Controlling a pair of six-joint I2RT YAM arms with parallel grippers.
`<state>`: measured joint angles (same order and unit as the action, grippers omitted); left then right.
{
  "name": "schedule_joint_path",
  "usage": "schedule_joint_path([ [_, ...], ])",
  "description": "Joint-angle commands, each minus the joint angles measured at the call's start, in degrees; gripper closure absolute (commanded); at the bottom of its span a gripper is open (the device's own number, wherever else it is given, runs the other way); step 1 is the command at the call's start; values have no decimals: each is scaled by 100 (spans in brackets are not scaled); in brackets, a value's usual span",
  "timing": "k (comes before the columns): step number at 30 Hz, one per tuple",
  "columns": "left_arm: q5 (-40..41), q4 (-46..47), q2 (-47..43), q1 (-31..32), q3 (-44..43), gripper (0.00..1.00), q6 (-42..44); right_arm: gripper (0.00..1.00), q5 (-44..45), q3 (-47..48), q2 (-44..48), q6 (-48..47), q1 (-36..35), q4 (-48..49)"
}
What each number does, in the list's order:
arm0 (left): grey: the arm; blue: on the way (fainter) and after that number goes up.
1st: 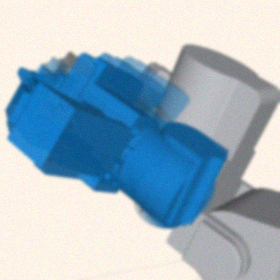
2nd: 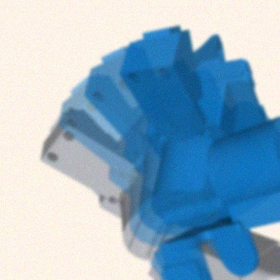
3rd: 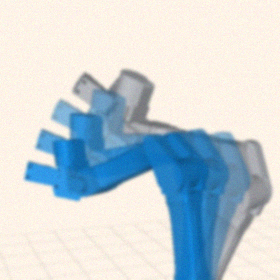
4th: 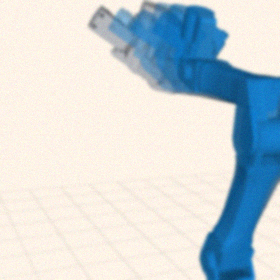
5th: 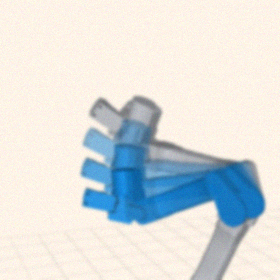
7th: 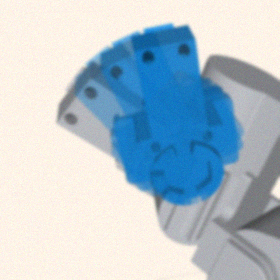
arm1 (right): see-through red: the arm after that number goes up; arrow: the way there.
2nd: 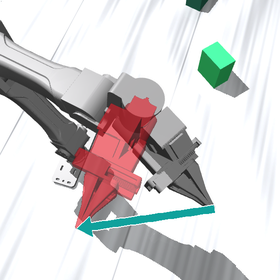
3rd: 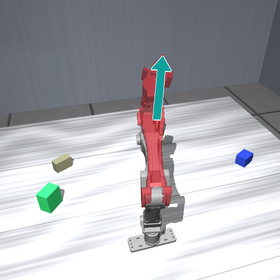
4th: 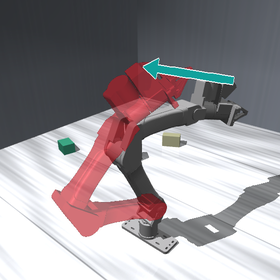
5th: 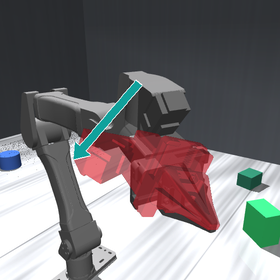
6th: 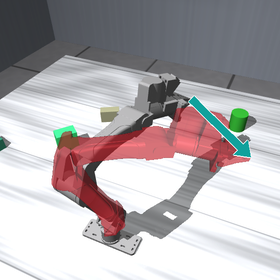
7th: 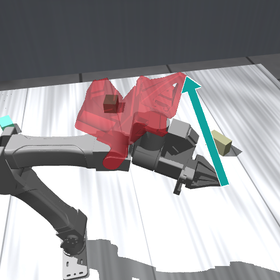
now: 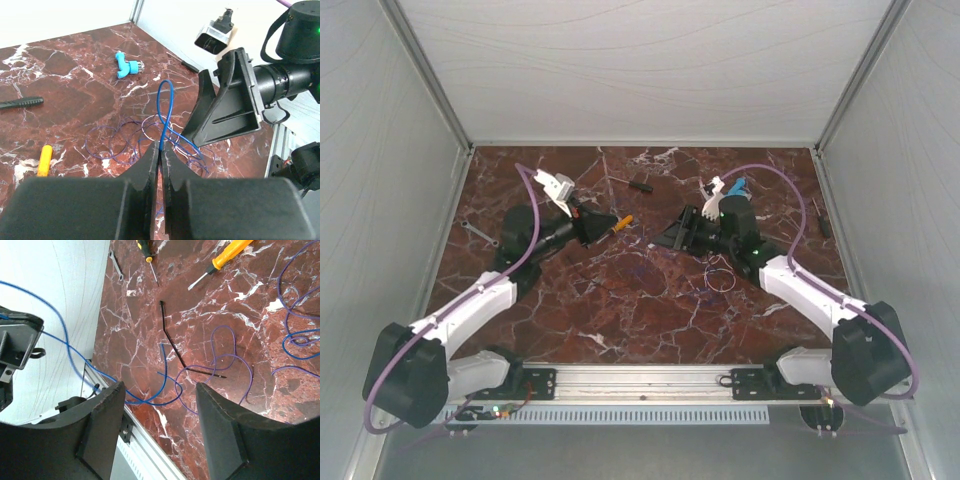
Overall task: Zip-tie the wires
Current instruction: Untie the cable at the center of the board.
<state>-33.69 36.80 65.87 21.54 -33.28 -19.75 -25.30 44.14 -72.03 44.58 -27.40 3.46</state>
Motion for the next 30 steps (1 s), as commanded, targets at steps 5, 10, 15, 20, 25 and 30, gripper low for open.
schedule_joint_path([
  [5,-99,454,-155,35,48,100,131,49,270,353,-426,265,-192,383],
  [10,-88,460,-184,35,75,100,143,59,312,460,-677,339,-315,401],
  [15,-30,413,-263,34,105,100,188,72,294,529,-849,400,-413,419],
  [20,129,280,-428,34,157,100,257,90,263,615,-941,419,-493,405],
  [25,491,-64,-802,37,224,100,337,100,278,780,-1041,414,-572,328],
  [30,995,-601,-1423,36,361,100,285,100,291,1189,-1178,251,-726,164],
])
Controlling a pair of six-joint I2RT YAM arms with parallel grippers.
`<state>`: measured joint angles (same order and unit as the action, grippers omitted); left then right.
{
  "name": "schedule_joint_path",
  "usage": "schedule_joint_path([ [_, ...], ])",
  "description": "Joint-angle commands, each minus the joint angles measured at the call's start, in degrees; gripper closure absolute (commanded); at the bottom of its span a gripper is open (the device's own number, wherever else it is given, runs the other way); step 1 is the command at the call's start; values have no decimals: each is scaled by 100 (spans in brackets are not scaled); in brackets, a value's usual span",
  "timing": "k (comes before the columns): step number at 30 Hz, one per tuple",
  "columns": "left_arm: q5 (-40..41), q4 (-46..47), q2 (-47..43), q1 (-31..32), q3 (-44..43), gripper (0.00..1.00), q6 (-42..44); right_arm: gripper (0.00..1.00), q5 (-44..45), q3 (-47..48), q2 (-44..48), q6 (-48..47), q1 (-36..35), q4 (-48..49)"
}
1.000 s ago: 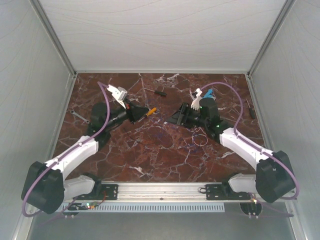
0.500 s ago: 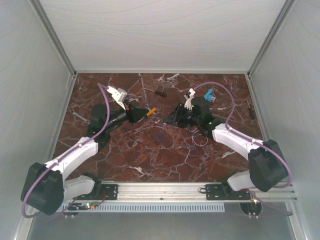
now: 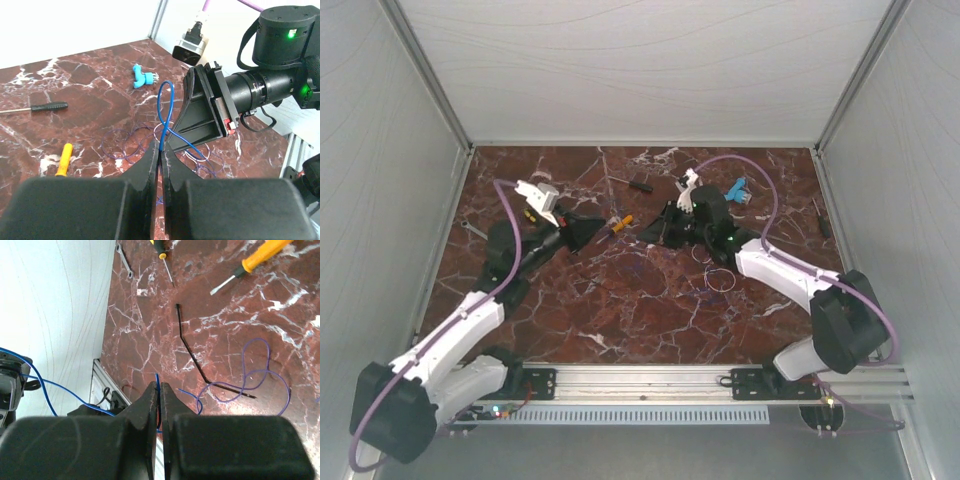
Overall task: Zip-tie the wires
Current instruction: Untie the cable at the center of the board.
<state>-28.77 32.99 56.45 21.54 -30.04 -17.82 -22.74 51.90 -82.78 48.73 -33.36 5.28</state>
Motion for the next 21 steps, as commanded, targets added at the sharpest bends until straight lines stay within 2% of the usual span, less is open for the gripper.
schedule_joint_path([
  [1,662,-326,-629,35,87,100,52,100,54,540,-131,-223,-159,-88],
  [5,1303,-599,-1195,43,445,98,-222,100,232,1186,-176,-553,-254,-491],
  [10,1559,-710,-1637,51,946,91,-524,100,515,1910,-215,-1074,-445,-961],
  [13,1788,-770,-1867,51,1316,80,-794,100,716,2253,-264,-1412,-664,-1212],
  [16,1907,-793,-1997,50,1647,73,-910,100,999,2456,-334,-1717,-919,-1422],
  [21,1918,-815,-1948,48,1926,53,-960,100,1404,2760,-540,-2093,-1244,-1761],
])
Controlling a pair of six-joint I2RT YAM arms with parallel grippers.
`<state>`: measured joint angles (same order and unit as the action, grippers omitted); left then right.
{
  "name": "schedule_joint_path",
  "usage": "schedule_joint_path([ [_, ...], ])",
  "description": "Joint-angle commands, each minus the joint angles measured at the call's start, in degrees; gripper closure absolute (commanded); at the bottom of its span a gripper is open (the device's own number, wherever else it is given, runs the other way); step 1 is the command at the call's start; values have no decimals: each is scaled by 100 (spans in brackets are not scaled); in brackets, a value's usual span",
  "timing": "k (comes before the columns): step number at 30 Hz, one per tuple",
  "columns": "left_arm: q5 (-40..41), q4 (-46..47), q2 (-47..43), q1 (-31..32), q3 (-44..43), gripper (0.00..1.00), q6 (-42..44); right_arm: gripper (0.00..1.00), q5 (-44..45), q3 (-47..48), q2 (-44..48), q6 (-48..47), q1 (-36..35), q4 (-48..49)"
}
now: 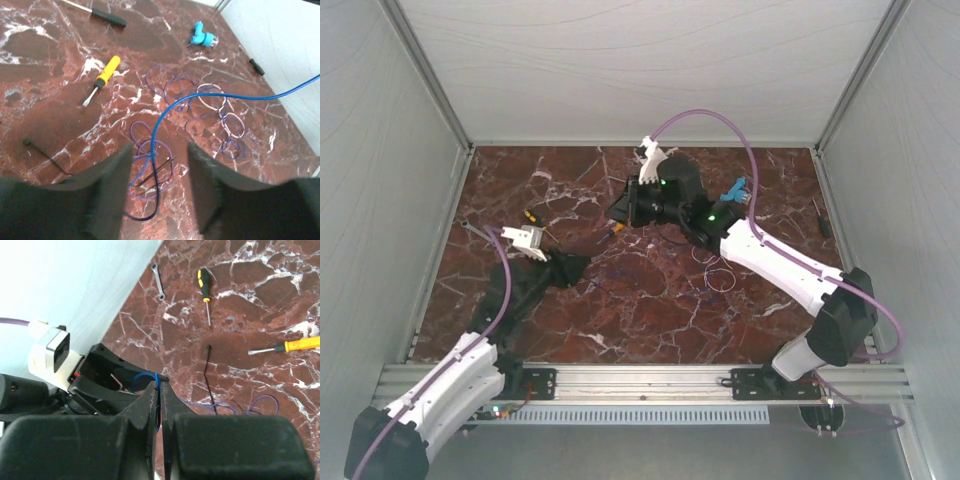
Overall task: Zip-tie the wires
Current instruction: Untie the cable at the center of the board.
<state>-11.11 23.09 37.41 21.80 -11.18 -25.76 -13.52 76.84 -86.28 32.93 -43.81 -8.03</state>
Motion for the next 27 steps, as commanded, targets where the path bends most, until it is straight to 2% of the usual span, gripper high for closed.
schedule_joint_path([
  [1,119,191,-25,25,97,46,-193,100,596,296,-190,-566,-244,-469],
  [5,-8,411,52,25,411,23,-365,100,987,328,-53,-708,-306,-517],
  [10,-371,1010,384,26,735,8,-439,100,1486,741,218,-1021,-303,-760],
  [17,-483,1479,1095,50,680,6,-508,100,1688,1317,586,-1363,-342,-966],
  [27,-239,1821,2111,319,541,10,-424,100,1757,2115,726,-1799,-596,-1100],
])
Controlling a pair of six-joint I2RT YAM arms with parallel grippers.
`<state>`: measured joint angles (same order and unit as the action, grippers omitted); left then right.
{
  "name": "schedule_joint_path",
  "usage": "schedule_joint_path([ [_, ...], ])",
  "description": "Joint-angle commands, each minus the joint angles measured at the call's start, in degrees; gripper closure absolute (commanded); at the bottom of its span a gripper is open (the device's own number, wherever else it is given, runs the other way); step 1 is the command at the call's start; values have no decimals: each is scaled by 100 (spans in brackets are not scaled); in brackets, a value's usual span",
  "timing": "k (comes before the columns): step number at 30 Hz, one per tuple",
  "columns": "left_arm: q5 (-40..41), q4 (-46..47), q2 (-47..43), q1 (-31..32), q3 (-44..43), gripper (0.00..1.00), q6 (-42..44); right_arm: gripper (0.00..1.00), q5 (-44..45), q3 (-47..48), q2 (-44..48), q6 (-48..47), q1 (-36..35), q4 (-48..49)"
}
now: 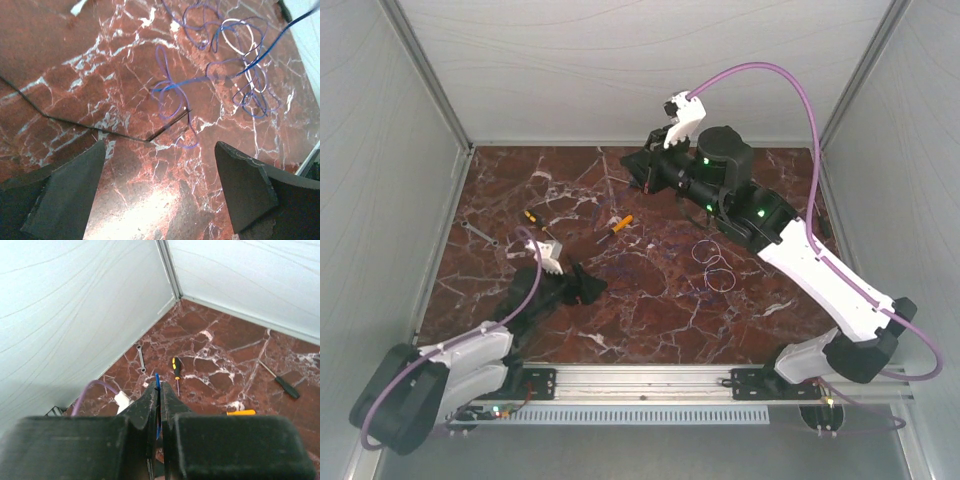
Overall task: Zip-tie the wires
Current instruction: Untie the cable at the center of the board.
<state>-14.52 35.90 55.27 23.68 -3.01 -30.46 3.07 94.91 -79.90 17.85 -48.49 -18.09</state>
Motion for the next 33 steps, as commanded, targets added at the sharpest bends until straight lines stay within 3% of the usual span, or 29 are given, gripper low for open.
schedule_joint_path([
  [1,175,544,461,185,-332,11,53,100,103,391,80,-323,-156,-107],
  [13,512,934,1683,638,-981,24,-61,100,187,506,88,-400,-277,-159],
  [20,647,1134,1741,724,-978,20,-286,100,244,473,115,-416,-284,-126],
  [25,609,1329,1643,734,-910,10,-554,100,297,474,106,-425,-283,-127],
  [33,768,1518,1146,760,-569,10,-932,100,399,444,82,-464,-284,-141],
])
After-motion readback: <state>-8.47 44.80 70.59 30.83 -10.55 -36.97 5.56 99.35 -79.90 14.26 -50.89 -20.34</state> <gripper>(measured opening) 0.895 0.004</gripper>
